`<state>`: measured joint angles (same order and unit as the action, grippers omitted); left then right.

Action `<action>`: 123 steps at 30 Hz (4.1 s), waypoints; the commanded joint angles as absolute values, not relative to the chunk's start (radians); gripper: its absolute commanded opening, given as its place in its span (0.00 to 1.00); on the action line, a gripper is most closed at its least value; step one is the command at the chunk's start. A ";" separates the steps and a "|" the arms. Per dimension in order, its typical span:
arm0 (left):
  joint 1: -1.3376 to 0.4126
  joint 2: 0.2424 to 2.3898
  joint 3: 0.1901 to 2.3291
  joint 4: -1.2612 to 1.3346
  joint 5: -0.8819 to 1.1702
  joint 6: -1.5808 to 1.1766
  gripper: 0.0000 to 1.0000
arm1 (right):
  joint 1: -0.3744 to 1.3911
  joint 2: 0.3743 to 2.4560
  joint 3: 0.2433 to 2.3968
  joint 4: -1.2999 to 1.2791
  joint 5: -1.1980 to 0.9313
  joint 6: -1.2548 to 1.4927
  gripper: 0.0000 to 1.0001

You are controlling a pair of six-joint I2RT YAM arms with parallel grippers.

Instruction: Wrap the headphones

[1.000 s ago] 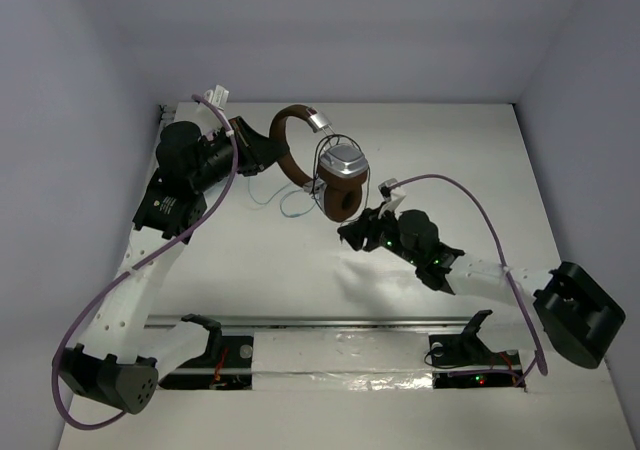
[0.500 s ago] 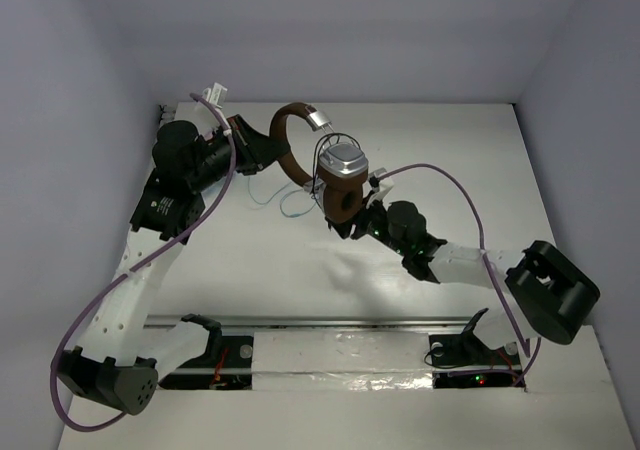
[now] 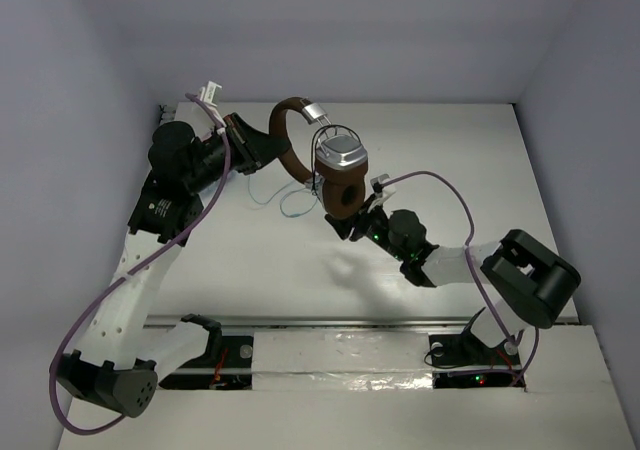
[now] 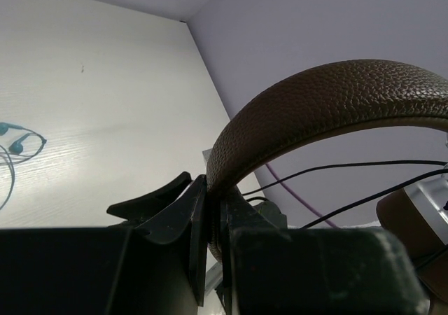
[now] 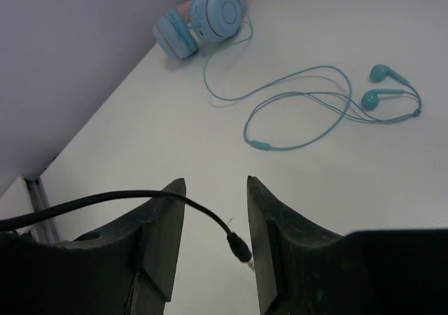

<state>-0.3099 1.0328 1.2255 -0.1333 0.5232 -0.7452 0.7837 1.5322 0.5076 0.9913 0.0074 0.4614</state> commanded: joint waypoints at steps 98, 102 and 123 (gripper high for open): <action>-0.848 0.965 0.540 0.114 -0.368 -0.888 0.00 | 0.772 1.227 0.600 0.675 0.400 1.437 0.06; -0.848 0.986 0.569 0.081 -0.377 -0.887 0.00 | 0.740 1.255 0.583 0.706 0.359 1.488 0.13; -0.848 1.048 0.676 -0.023 -0.373 -0.825 0.00 | 0.695 1.269 0.575 0.695 0.328 1.462 0.82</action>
<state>-0.8444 1.0466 0.6125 -0.0814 -0.3843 -0.8158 0.7002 1.3037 0.5278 0.7158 0.3077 1.5066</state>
